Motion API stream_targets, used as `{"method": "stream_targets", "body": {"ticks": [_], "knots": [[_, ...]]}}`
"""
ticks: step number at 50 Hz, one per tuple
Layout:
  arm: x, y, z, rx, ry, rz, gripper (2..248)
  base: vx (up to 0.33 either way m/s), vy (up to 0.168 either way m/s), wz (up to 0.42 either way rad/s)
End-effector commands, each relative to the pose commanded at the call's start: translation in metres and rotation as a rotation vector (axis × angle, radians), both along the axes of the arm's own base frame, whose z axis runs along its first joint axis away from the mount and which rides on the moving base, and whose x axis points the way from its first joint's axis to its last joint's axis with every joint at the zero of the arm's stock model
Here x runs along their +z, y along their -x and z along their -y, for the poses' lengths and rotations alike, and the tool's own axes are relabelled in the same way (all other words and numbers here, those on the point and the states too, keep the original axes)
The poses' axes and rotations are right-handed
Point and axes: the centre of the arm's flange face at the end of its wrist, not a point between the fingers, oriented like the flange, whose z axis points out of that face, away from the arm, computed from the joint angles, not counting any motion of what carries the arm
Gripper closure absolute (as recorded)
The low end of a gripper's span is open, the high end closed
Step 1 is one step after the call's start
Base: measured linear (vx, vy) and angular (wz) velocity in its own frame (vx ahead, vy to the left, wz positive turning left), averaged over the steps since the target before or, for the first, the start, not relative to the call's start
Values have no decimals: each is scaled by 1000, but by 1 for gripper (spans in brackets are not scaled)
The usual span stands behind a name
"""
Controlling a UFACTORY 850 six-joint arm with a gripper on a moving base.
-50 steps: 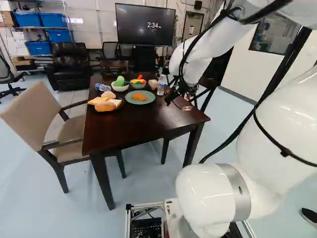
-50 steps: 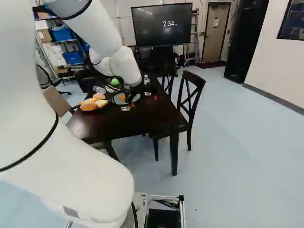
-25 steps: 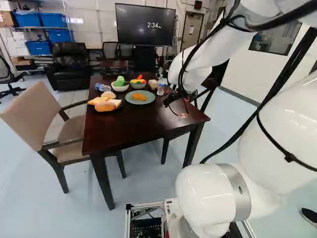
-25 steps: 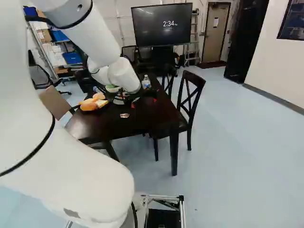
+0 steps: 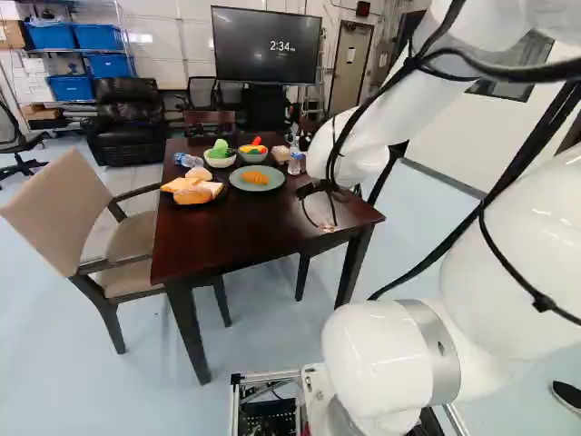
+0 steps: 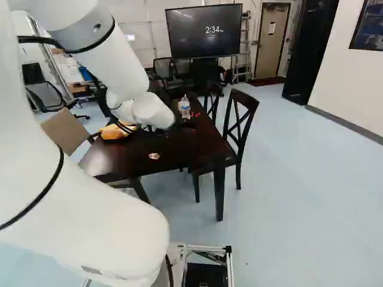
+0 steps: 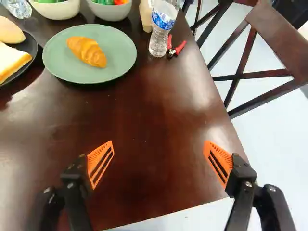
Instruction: Move the croissant to the empty plate
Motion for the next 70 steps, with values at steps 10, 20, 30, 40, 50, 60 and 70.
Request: {"method": "stream_targets", "body": {"ticks": [10, 20, 30, 40, 50, 60, 70], "knots": [[-14, 15, -3, -17, -28, 69, 3, 0, 0, 0], [-25, 29, -6, -31, -55, 130, 3, 0, 0, 0], [-35, 42, -8, -42, -81, 184, 3, 0, 0, 0], [-43, 55, -10, -50, -104, 232, 3, 0, 0, 0], [-50, 66, -11, -57, -125, 273, 3, 0, 0, 0], [-56, 75, -12, -61, -143, 307, 3, 0, 0, 0], [-60, 83, -13, -65, -158, 334, 3, 0, 0, 0]]}}
